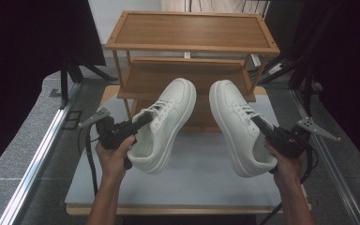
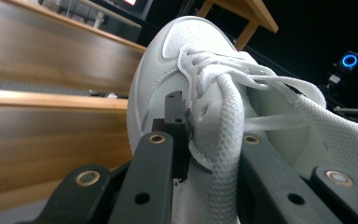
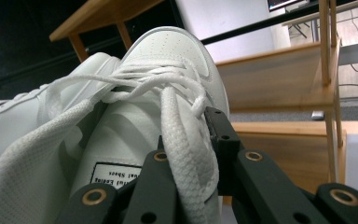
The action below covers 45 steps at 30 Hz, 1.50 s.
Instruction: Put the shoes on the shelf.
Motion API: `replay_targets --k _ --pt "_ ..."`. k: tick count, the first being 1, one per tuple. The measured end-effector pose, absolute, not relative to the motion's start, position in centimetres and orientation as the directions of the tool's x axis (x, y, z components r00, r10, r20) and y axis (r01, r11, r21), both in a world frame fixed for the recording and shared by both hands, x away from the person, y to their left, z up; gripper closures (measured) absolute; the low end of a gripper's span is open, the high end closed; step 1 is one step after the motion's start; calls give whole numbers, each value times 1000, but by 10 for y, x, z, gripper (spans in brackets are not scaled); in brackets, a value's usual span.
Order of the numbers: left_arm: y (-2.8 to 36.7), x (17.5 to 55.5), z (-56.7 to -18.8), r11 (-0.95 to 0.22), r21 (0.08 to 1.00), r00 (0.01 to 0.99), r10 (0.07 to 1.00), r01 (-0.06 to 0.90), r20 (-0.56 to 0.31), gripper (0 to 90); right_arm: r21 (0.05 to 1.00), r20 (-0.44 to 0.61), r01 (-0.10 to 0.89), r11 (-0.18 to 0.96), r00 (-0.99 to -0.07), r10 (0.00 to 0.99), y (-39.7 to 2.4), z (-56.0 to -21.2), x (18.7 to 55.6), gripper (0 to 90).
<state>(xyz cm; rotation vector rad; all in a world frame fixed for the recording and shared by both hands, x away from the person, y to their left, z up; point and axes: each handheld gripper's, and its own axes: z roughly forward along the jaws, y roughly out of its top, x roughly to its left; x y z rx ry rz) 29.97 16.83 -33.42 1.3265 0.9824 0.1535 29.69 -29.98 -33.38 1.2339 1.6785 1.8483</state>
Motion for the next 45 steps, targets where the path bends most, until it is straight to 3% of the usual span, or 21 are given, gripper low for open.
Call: replay_targets --k 27,45 --pt "148 371 -311 384 823 533 630 419 -565 816 922 377 265 -283 -440 815 -242 -289 360 821" --pt "138 401 -314 439 793 446 660 423 -604 813 882 449 309 -355 -327 832 -216 -293 399 818"
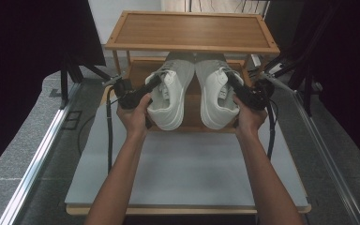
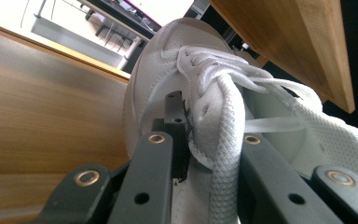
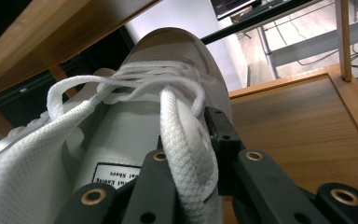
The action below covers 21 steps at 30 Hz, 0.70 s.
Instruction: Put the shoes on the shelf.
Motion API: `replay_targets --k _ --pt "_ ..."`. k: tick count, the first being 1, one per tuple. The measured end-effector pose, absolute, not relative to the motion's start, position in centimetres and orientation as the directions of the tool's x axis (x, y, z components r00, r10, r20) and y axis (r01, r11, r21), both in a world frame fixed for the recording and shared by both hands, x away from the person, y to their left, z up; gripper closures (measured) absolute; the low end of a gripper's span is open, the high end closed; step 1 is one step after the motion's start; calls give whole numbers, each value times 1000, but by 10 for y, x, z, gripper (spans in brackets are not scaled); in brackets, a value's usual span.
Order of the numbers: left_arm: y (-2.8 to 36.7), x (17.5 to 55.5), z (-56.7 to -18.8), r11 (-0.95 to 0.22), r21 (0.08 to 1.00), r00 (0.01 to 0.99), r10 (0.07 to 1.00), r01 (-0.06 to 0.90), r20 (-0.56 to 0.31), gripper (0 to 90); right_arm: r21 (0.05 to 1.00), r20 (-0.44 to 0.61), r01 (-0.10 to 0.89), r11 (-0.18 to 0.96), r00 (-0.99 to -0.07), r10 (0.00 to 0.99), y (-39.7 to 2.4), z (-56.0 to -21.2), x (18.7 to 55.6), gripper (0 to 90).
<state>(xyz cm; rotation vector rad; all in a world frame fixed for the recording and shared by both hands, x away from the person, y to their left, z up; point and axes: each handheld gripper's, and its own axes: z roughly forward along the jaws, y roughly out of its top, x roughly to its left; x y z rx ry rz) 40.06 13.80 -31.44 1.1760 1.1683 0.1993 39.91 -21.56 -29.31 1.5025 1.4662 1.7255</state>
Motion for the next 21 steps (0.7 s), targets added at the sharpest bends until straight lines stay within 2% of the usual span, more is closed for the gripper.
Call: replay_targets --k 11,21 --pt "122 419 -313 477 776 375 688 412 -622 804 864 477 313 -395 -256 841 -202 -296 418 801" --pt "105 431 -316 495 764 328 701 414 -633 770 863 468 316 -394 -209 859 -190 -299 429 739"
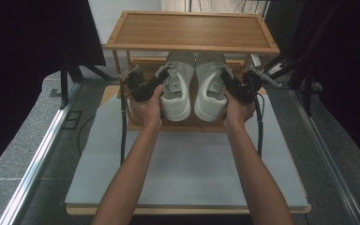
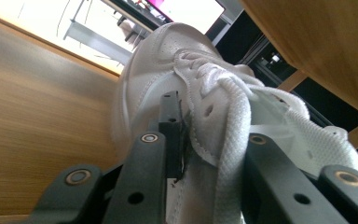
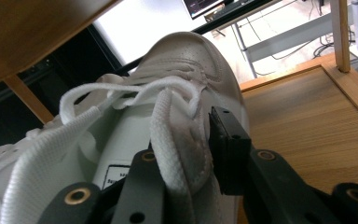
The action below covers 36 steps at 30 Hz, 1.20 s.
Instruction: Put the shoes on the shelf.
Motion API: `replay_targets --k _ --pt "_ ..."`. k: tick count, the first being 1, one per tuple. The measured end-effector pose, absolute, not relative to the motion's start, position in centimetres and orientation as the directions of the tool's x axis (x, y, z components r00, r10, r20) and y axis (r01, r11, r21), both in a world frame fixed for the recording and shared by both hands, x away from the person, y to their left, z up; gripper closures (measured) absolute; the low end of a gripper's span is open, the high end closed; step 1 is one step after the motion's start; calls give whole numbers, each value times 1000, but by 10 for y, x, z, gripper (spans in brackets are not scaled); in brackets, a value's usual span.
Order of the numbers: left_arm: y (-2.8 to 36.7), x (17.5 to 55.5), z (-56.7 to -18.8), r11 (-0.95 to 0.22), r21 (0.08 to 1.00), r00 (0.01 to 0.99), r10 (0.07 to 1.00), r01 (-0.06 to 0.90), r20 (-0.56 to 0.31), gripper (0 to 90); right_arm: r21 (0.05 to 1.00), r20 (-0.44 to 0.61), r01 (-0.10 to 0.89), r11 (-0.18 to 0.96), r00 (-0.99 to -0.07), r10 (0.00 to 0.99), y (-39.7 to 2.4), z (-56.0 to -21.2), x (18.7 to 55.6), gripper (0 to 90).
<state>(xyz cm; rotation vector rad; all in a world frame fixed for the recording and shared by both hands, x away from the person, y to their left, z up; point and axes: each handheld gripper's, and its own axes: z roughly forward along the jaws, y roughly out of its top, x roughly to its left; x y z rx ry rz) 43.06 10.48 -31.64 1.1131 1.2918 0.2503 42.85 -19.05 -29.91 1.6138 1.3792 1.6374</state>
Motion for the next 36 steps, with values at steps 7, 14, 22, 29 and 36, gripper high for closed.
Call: replay_targets --k 7,14,22,29,36 --pt "98 435 -315 495 762 323 703 417 -634 723 865 461 326 -381 -216 861 -184 -298 432 681" --pt "97 439 -317 515 744 347 666 427 -660 600 864 465 343 -369 -259 846 -182 -298 436 571" --pt "101 435 -313 552 738 408 615 388 -674 483 870 478 295 -394 -315 820 -185 -292 432 431" --pt "110 421 -314 541 748 432 611 383 -663 472 891 444 258 -374 -315 839 -194 -290 419 384" --pt "120 384 -319 457 814 507 637 358 -581 504 929 352 247 -275 -364 862 -207 -294 387 383"
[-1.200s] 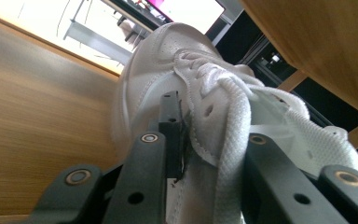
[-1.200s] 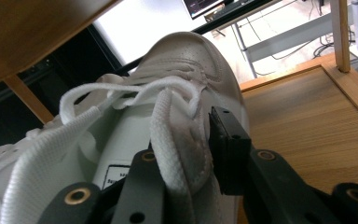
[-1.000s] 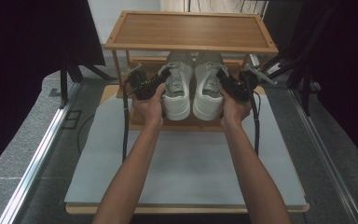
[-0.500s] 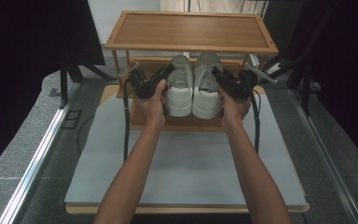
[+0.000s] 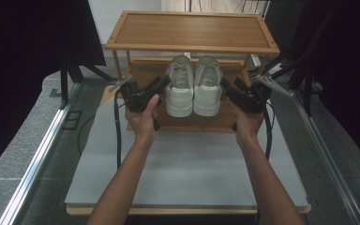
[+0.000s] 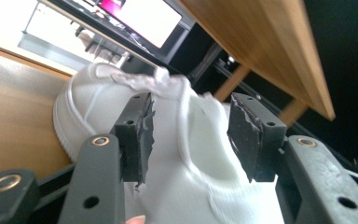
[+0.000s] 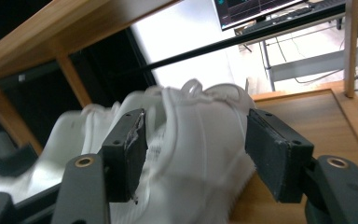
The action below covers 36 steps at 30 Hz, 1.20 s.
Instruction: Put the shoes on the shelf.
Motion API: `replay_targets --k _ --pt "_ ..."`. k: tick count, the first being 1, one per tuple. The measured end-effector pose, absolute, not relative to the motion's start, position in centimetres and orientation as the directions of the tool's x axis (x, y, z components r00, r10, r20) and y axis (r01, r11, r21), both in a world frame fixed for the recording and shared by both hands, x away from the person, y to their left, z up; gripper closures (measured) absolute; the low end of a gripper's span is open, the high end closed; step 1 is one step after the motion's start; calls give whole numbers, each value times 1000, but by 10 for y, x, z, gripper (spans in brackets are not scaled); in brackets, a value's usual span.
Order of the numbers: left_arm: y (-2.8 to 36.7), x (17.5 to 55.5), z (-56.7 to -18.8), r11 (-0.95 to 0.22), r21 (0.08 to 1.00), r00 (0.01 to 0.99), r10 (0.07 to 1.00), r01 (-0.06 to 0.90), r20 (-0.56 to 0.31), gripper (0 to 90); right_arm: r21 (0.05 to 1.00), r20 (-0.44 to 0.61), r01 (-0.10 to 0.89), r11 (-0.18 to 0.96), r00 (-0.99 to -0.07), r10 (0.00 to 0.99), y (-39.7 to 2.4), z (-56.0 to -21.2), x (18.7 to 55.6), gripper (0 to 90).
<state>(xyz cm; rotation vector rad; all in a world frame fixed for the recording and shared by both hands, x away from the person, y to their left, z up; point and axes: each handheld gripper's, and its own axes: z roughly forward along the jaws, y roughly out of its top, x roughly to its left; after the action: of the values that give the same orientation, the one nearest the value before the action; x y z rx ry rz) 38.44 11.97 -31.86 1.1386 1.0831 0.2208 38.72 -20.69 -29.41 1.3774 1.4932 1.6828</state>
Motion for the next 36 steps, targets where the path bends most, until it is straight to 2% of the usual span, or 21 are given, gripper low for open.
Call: replay_targets --k 5,11,15,16,20,26,36 --pt "123 363 -323 367 859 536 672 357 -511 549 956 257 242 -168 -406 877 -210 -297 362 416" --pt "125 338 -326 270 903 571 704 335 -423 611 969 160 243 -46 -474 866 -203 -306 337 501" --pt "116 329 -325 175 931 592 730 320 -341 704 972 124 234 -1 -513 849 -193 -309 331 600" --pt "114 328 -324 155 933 596 733 324 -328 774 972 121 235 10 -533 837 -190 -309 330 633" --pt "104 328 -326 91 937 623 725 337 -295 850 971 84 231 56 -553 829 -181 -312 332 718" --pt "95 334 -330 76 938 626 726 337 -283 864 970 69 232 72 -549 833 -181 -312 336 828" --pt "95 339 -331 74 941 620 735 331 -276 890 973 93 228 37 -534 840 -181 -313 339 837"
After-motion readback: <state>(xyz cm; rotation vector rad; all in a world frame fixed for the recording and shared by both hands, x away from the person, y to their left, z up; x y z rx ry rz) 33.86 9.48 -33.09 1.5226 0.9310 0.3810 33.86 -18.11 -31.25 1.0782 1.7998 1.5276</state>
